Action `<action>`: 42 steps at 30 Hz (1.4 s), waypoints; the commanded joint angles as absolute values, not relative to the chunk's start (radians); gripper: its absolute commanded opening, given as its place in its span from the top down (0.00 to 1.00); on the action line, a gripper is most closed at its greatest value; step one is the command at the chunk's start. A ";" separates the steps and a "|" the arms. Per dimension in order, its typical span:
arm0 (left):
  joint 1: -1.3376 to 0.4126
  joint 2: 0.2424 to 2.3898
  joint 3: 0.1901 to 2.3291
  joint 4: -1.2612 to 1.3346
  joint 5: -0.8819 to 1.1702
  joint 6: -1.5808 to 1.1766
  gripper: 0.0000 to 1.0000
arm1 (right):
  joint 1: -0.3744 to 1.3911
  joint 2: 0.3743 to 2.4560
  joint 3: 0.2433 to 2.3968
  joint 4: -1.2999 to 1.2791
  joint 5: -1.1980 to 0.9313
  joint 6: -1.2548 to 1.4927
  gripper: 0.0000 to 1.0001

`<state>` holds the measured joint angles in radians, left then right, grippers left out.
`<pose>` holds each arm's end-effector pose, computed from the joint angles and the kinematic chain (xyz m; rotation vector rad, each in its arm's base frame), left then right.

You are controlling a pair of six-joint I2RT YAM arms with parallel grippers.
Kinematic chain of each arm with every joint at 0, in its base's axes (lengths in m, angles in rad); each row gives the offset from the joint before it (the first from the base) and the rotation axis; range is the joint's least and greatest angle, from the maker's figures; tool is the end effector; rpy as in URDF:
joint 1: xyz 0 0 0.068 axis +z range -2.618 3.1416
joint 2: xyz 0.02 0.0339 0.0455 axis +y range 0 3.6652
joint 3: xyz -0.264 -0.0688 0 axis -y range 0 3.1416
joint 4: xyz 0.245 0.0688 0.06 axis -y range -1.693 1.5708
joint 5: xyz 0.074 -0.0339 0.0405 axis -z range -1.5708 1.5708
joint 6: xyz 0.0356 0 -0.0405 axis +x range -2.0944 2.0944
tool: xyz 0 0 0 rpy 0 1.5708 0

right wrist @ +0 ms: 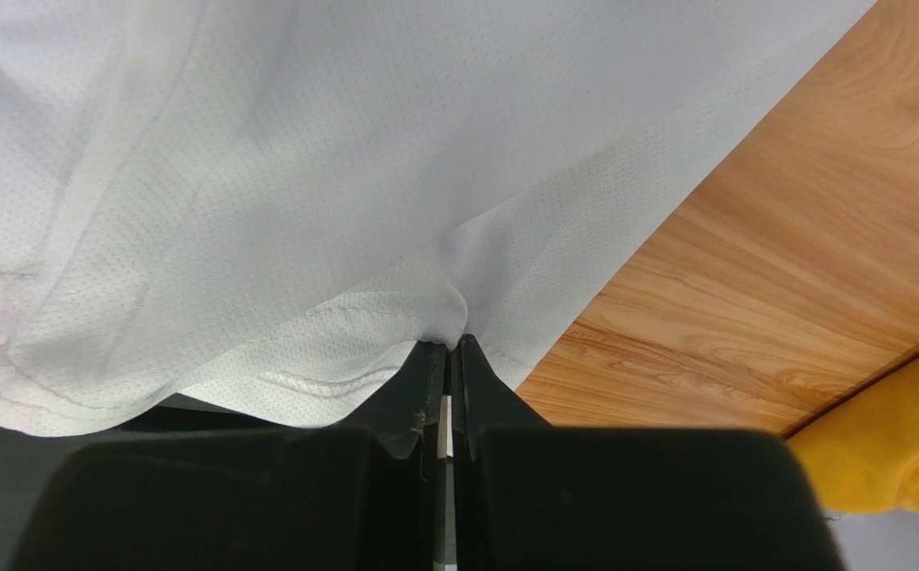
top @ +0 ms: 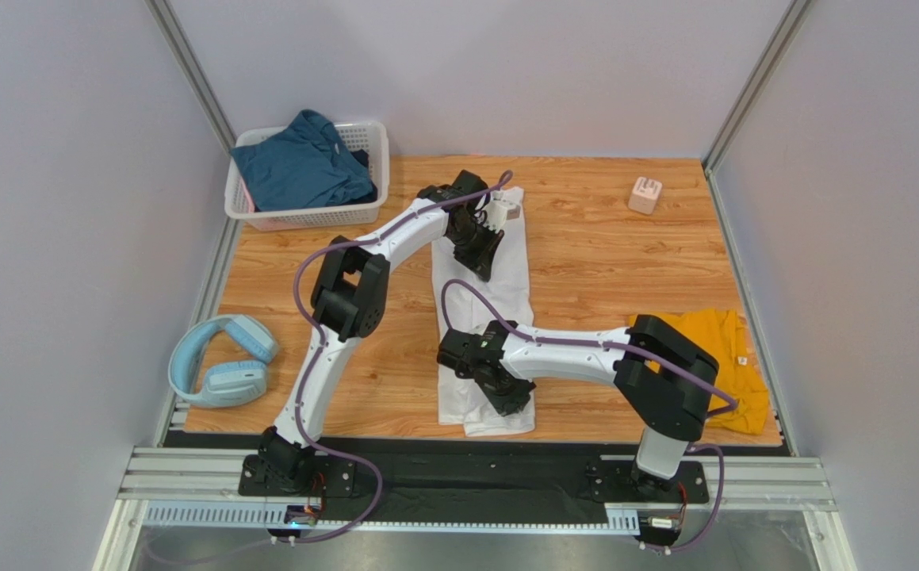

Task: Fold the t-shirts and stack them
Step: Grab the bottom of the folded rectangular tshirt with both arms

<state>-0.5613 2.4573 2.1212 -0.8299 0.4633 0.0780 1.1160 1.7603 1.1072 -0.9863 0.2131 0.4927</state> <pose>0.4295 -0.2888 0.1589 0.9943 2.5787 -0.7678 0.1356 0.2602 0.1630 -0.9369 2.8720 -0.2988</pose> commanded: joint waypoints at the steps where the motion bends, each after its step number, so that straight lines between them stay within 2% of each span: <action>1: -0.558 2.419 2.100 -0.868 0.449 0.107 0.86 | 1.121 1.689 1.080 -1.022 0.166 0.541 1.00; 7: -0.558 2.419 2.108 -0.864 0.443 0.107 0.86 | 1.166 1.638 1.043 -1.080 0.101 0.571 0.98; 9: -0.558 2.418 2.111 -0.862 0.443 0.106 0.86 | 1.172 1.621 1.031 -1.086 0.081 0.572 0.93; 11: -0.558 2.418 2.112 -0.859 0.437 0.104 0.86 | 1.173 1.606 1.022 -1.085 0.055 0.574 0.84; 13: -0.558 2.418 2.114 -0.857 0.434 0.104 0.86 | 1.172 1.601 1.017 -1.085 0.049 0.569 0.68; 15: -0.558 2.416 2.114 -0.857 0.428 0.107 0.86 | 1.169 1.609 1.029 -1.094 0.046 0.563 0.62; 16: -0.558 2.416 2.114 -0.857 0.423 0.110 0.86 | 1.166 1.612 1.037 -1.098 0.057 0.563 0.54; 20: -0.555 2.407 2.120 -0.857 0.394 0.120 0.84 | 1.083 1.568 1.109 -1.147 0.107 0.560 0.40; 22: -0.549 2.402 2.128 -0.856 0.387 0.123 0.84 | 0.982 1.504 1.168 -1.166 0.110 0.549 0.33; 27: -0.532 2.408 2.174 -0.865 0.376 0.117 0.83 | 0.722 1.376 1.220 -1.058 0.081 0.581 0.33; 30: -0.528 2.405 2.181 -0.868 0.364 0.120 0.83 | 0.640 1.357 1.131 -0.857 -0.095 0.618 0.34; 37: -0.523 2.398 2.172 -0.870 0.341 0.135 0.83 | 0.621 1.581 1.046 -0.585 -0.519 0.652 0.35; 42: -0.523 2.410 2.184 -0.865 0.322 0.141 0.83 | 0.621 1.612 1.039 -0.495 -0.669 0.660 0.35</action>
<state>-0.5278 2.4500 2.1407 -0.8551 0.3584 0.1131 0.6193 1.6318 1.0191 -0.6502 -0.4591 0.6384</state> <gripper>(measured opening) 0.172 0.654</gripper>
